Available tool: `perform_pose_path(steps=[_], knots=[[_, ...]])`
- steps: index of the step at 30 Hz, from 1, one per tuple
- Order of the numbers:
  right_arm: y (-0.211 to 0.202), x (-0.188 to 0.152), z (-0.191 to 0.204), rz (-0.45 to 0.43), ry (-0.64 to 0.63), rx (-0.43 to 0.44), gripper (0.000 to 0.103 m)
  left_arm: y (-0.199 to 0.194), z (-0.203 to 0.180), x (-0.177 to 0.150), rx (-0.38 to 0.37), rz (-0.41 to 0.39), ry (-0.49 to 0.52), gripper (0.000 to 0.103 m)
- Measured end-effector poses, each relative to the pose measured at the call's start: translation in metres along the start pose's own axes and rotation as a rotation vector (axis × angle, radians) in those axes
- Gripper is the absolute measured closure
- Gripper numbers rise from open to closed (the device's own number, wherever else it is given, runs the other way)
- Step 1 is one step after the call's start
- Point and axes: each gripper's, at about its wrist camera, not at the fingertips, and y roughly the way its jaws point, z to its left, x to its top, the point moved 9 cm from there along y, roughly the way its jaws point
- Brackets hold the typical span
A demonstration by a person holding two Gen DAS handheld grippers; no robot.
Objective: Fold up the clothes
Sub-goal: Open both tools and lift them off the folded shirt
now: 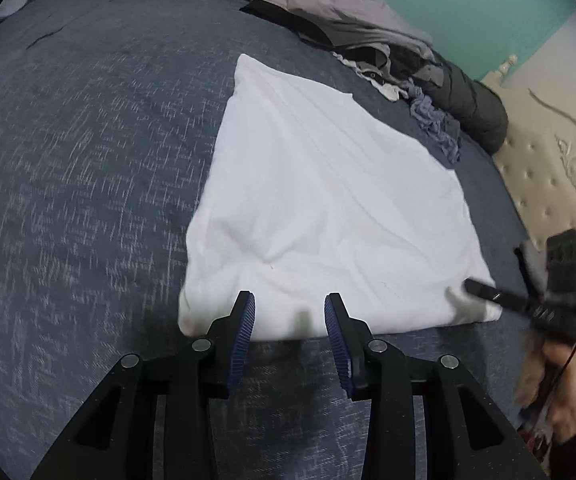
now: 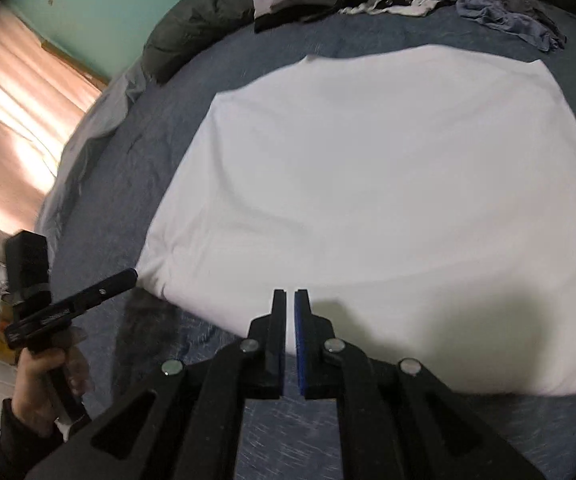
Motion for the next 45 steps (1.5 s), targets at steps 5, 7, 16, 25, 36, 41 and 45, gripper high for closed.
perform_pose_path(steps=[5, 7, 16, 25, 36, 41, 45], knots=[[0.023, -0.013, -0.003, 0.032, 0.045, -0.05, 0.098, -0.006, -0.002, -0.004, -0.002, -0.045, 0.013, 0.062], [0.031, -0.021, -0.006, 0.051, 0.058, -0.069, 0.098, -0.006, -0.001, -0.008, -0.015, -0.051, 0.014, 0.06], [0.031, -0.041, -0.007, 0.067, 0.069, -0.091, 0.098, -0.006, 0.008, -0.015, -0.023, -0.063, 0.033, 0.059], [0.028, 0.011, -0.002, -0.025, 0.054, -0.174, 0.098, -0.009, 0.01, -0.015, -0.042, -0.067, 0.03, 0.059], [0.045, -0.031, -0.003, 0.009, 0.063, -0.185, 0.098, -0.009, 0.012, -0.015, -0.055, -0.063, 0.021, 0.056], [0.038, -0.014, -0.001, -0.032, 0.047, -0.198, 0.098, -0.01, 0.009, -0.015, -0.053, -0.066, 0.029, 0.055], [0.051, -0.014, -0.01, -0.01, 0.082, -0.212, 0.098, -0.011, 0.008, -0.015, -0.048, -0.066, 0.035, 0.054]])
